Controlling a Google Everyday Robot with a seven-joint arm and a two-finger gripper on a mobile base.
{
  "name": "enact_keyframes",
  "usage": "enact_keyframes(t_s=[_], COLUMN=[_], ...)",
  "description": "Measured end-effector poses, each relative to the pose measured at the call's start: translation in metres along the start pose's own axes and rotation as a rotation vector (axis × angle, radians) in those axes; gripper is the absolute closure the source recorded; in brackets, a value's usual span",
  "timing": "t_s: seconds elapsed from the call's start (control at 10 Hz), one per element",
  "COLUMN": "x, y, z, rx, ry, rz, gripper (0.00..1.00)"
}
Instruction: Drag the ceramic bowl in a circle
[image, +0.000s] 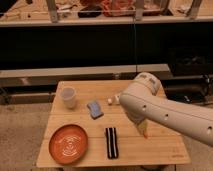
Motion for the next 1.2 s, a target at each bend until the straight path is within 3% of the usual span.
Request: enact_keyframes(t_s=[1.2], x=[-0.081], y=[-0.038], z=[0.009], rx=[0.082], ry=[-0.046], rz=[-0.304], gripper=[0.2])
